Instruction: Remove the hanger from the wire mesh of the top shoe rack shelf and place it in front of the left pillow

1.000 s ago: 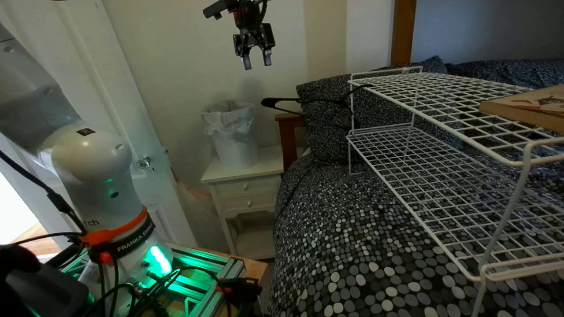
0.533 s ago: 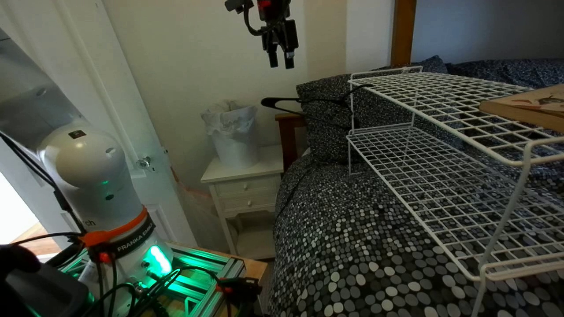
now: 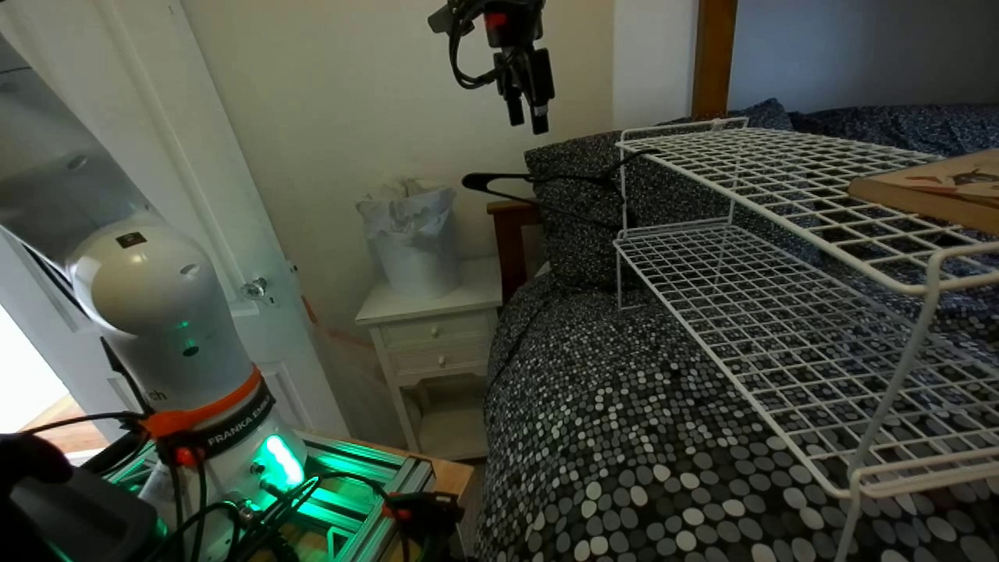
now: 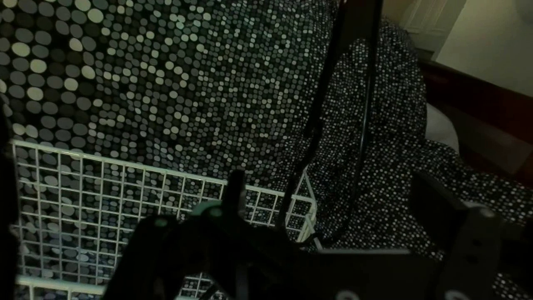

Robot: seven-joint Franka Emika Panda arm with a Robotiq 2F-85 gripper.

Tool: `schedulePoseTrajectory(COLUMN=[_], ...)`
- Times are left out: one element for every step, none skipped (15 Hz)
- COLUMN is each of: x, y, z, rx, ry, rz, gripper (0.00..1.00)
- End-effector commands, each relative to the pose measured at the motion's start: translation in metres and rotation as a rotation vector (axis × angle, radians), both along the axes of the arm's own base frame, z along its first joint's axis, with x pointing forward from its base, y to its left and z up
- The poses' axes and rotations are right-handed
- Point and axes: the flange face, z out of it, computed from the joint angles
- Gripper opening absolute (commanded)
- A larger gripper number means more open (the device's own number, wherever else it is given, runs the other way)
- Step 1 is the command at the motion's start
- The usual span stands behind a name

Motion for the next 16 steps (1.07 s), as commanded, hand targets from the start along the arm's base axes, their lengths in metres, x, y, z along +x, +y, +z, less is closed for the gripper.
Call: schedulePoseTrajectory(x=[0.005, 0.010, 0.012, 0.014, 0.016, 0.019, 0.020, 0.023, 0.024, 0.027, 0.029, 0.031, 0.033, 0.034, 0.036, 0.038], y=[-0.001, -0.004, -0.008, -0.013, -0.017, -0.022, -0.026, -0.032, -0.036, -0.042, -0.046, -0.051, -0.054, -0.058, -0.061, -0.063], z=[-0.002, -0.007, -0.010, -0.015, -0.020, -0.026, -0.031, -0.036, -0.041, -0.045, -0.048, -0.053, -0.055, -0.058, -0.061, -0.063], rx=[-0.005, 0.007, 0.006, 0.022, 0.025, 0.035, 0.042, 0.051, 0.058, 0.061, 0.064, 0.067, 0.071, 0.073, 0.076, 0.073], ry=[-0.008, -0.002, -0.005, 0.002, 0.008, 0.016, 0.016, 0.023, 0.023, 0.021, 0.018, 0.021, 0.023, 0.033, 0.039, 0.042], rz=[-0.008, -0.015, -0.028, -0.041, -0.053, -0.056, -0.067, -0.077, -0.087, -0.099, -0.107, -0.118, -0.127, -0.134, -0.140, -0.147], gripper=[1.00, 1.00, 1.00, 1.00, 1.00, 1.00, 1.00, 1.00, 1.00, 0.92, 0.82, 0.75, 0.65, 0.53, 0.49, 0.42])
